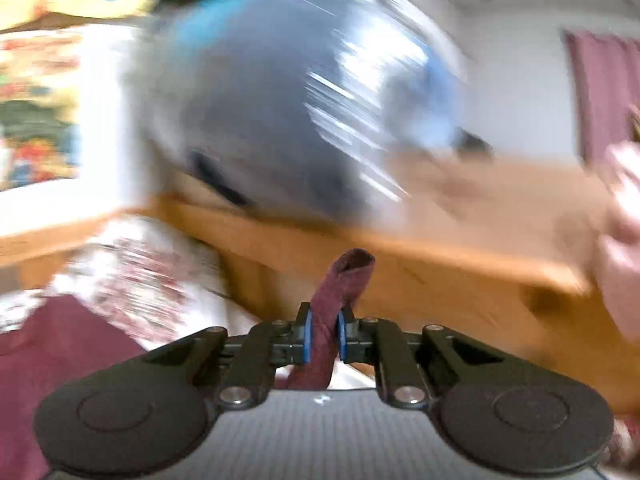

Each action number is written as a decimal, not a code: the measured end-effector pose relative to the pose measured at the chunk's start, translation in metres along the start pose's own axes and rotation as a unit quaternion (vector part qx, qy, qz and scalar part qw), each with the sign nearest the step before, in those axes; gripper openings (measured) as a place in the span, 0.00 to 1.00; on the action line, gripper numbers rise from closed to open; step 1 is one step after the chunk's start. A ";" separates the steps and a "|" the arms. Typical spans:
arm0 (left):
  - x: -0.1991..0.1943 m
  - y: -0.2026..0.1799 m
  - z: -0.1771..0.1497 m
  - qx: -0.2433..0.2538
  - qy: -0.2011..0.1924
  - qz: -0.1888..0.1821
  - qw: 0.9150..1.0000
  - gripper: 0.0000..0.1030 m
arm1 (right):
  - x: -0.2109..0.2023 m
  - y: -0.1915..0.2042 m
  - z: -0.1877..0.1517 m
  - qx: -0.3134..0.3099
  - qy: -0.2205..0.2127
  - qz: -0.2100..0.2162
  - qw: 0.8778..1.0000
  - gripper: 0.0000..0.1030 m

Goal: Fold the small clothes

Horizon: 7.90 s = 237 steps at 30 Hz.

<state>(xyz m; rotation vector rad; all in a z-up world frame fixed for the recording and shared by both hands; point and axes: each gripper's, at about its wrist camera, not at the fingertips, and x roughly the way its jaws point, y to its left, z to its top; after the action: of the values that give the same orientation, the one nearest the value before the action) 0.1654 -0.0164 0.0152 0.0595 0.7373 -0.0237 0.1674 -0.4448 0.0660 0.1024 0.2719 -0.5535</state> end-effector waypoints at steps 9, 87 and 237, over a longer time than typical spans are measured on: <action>-0.010 0.035 0.004 -0.032 -0.018 0.014 0.999 0.99 | -0.079 0.162 0.016 -0.174 -0.115 0.236 0.949 0.14; 0.022 0.107 -0.018 -0.071 -0.019 0.137 0.988 0.99 | 0.050 0.191 -0.074 -0.269 0.084 0.238 0.930 0.85; 0.156 0.162 0.043 -0.393 -0.030 -0.060 0.917 0.28 | -0.022 0.145 -0.126 -0.056 0.181 0.405 0.895 0.64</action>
<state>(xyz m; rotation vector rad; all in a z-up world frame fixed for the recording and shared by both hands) 0.3162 0.1428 -0.0505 -0.7548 0.6441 0.1547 0.1976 -0.2892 -0.0453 0.1947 0.5859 0.3226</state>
